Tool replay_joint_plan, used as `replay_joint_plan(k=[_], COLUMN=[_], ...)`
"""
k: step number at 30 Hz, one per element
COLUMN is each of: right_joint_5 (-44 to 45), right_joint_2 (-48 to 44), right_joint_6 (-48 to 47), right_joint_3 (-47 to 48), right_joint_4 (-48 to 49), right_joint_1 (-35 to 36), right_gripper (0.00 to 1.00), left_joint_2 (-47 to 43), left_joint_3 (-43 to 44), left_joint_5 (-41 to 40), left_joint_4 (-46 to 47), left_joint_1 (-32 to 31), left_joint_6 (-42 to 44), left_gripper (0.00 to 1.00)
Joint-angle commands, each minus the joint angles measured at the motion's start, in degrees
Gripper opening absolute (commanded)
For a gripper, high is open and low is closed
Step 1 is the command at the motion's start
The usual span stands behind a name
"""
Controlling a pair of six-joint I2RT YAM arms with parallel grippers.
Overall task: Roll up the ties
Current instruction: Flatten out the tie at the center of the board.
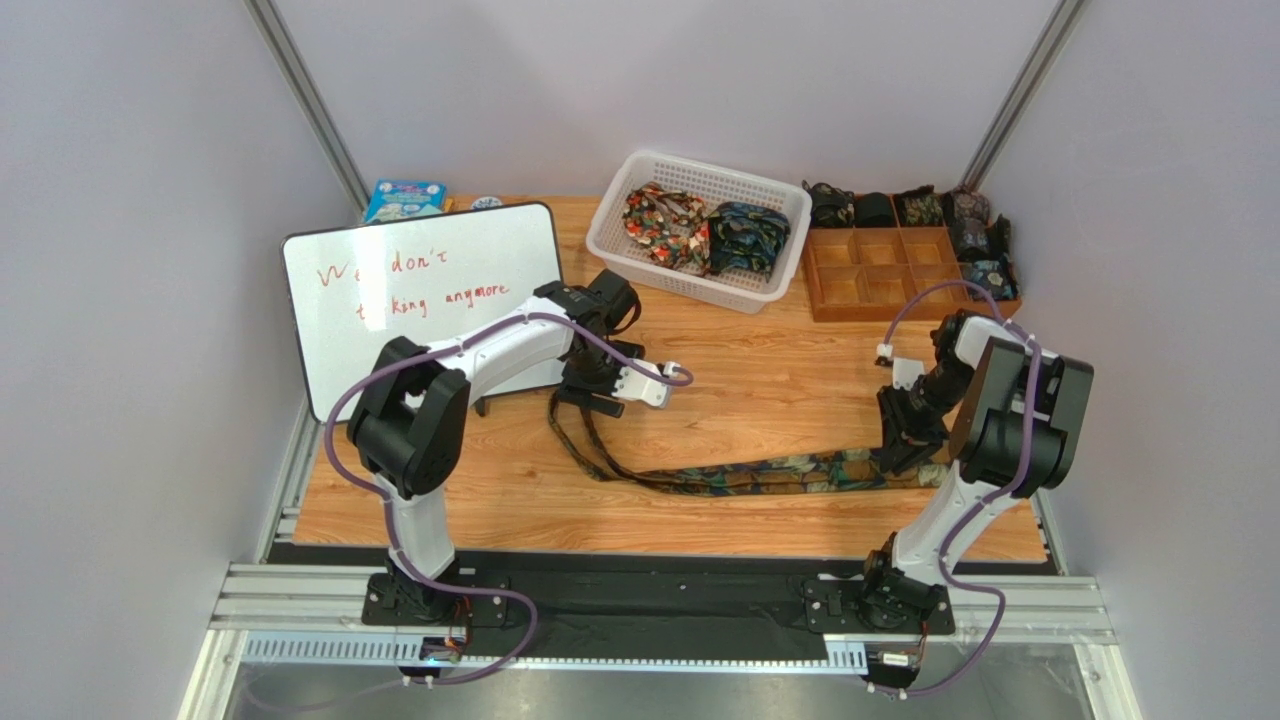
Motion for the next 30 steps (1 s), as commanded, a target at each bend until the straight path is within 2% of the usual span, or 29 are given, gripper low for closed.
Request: replay_joint_plan(k=[1,7,10,11,13,14,16,17,20,22,26,27,28,30], right_joint_5=[2.6,3.6,4.2,4.5,4.7,5.0,5.3,5.6,5.9,5.9,5.4,5.3,5.1,4.9], right_joint_2=[2.4,2.8,3.4,3.4,4.2,4.5,5.1,5.4,5.6,4.6,2.2,1.9,1.3,0.6], right_joint_6=[-1.4,-1.8,-1.8,-1.8,-1.8,-1.7,-1.7,-1.6,-1.8,-2.4,-3.8,-3.9,-4.0,-4.4], right_joint_3=[0.0,-0.2,0.0,0.0,0.5,0.8,1.8,2.1,2.8,2.3,0.5,0.4,0.2,-0.2], right_joint_4=[5.5,5.6,5.8,5.9,5.9,5.9,6.0,6.1,6.2,6.1,5.5,5.3,5.0,4.9], right_joint_1=[-0.4,-0.7,-1.2,-1.8,-2.3,-2.8,-3.4,-4.0,-5.4,-5.5,-5.5,-5.5,-5.5,-5.5], right_gripper=[0.29,0.28,0.28,0.27,0.26,0.25,0.24,0.24,0.24,0.24,0.24,0.24,0.24,0.24], left_joint_2=[-0.3,2.4,3.4,3.1,1.0,-0.2,-4.0,-5.7,-14.4,-22.1,-33.2,-36.8,-38.4,-42.2], left_joint_3=[-0.7,-3.0,-2.5,-2.5,-2.4,-2.2,-1.6,-1.7,-6.3,-13.3,-24.6,-28.9,-31.1,-36.6], left_joint_5=[0.2,0.2,-0.3,-0.1,0.9,1.3,1.8,1.8,2.7,1.7,3.3,3.8,3.8,3.3], left_joint_4=[-2.3,2.6,3.4,3.6,4.7,5.2,7.0,8.1,12.0,15.0,12.1,10.8,10.2,7.5], left_joint_1=[-0.2,-0.2,-0.4,-0.4,-0.4,-0.4,-0.3,0.1,1.7,2.3,2.9,2.9,2.9,2.9], left_joint_6=[4.6,5.5,4.3,3.8,1.1,-0.1,-5.4,-7.9,-13.5,-14.5,-13.7,-13.3,-12.7,-10.1], left_gripper=[0.73,0.70,0.56,0.43,0.33,0.22,0.15,0.09,0.00,0.00,0.00,0.03,0.15,0.28])
